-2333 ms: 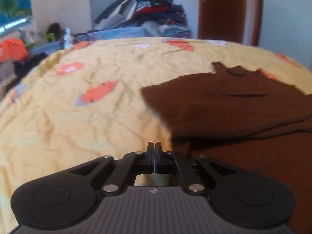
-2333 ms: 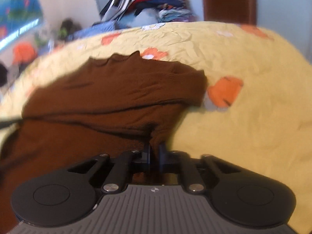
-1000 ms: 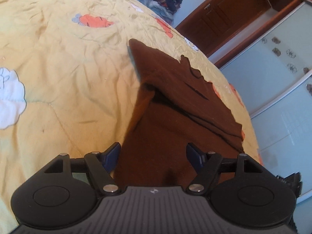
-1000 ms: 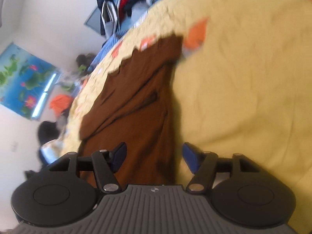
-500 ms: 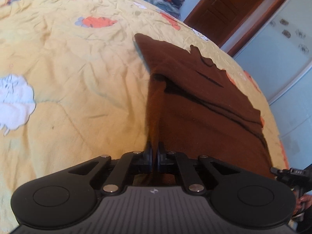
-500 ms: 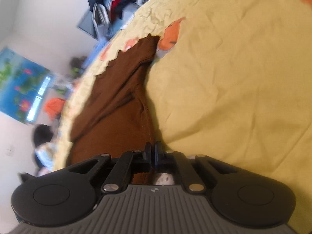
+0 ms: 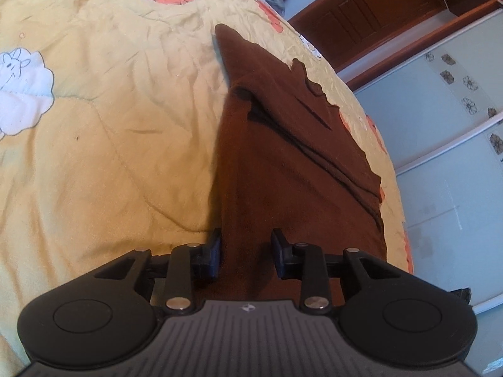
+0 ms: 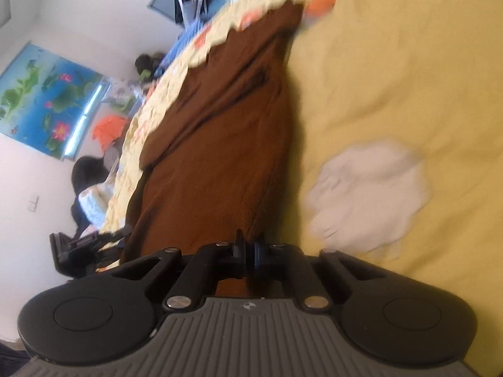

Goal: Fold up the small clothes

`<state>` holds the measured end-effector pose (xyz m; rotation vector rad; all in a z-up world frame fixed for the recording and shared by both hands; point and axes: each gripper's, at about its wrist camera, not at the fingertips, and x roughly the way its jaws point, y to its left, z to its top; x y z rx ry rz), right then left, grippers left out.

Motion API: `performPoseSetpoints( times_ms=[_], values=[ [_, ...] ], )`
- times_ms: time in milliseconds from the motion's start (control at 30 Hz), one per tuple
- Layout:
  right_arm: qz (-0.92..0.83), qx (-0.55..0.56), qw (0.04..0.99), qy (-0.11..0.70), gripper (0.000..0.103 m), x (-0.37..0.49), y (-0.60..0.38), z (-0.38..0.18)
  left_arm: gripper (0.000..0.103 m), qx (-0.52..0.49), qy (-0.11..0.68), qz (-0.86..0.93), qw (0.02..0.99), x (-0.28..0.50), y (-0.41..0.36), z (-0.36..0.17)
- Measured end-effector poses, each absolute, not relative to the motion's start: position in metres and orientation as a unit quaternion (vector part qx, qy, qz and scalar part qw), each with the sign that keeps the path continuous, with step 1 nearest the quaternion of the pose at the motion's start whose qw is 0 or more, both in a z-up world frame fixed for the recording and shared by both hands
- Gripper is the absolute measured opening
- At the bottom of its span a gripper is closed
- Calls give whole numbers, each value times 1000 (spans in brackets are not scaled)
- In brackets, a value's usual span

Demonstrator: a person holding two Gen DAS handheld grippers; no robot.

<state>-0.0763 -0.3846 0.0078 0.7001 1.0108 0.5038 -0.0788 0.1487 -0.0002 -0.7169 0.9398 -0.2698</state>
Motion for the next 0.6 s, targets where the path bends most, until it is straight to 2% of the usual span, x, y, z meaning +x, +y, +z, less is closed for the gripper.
performPoseSetpoints(
  times_ms=[100,200,267,333,467,533,567,600],
  values=[
    [225,343,776,480,9,-78,-396,-2,32,-351,434,-136,819,-83,154,-5],
    [240,356,758,490,21,-87,-378,-4,32,-358,443,-144,809,-90,157,-5],
    [268,372,746,483,54,-101,-370,-5,36,-358,452,-155,802,-99,157,-6],
    [280,383,736,483,63,-117,-364,-6,39,-373,460,-171,788,-113,156,-9],
    [279,387,729,491,56,-138,-360,-6,39,-393,462,-192,771,-144,148,-16],
    [280,391,726,493,56,-142,-359,-6,39,-402,458,-187,770,-150,148,-17],
    [277,388,725,498,46,-143,-359,-6,38,-406,457,-184,770,-150,148,-17],
    [271,378,724,509,21,-142,-356,-8,35,-405,458,-180,771,-149,148,-17]
  ],
)
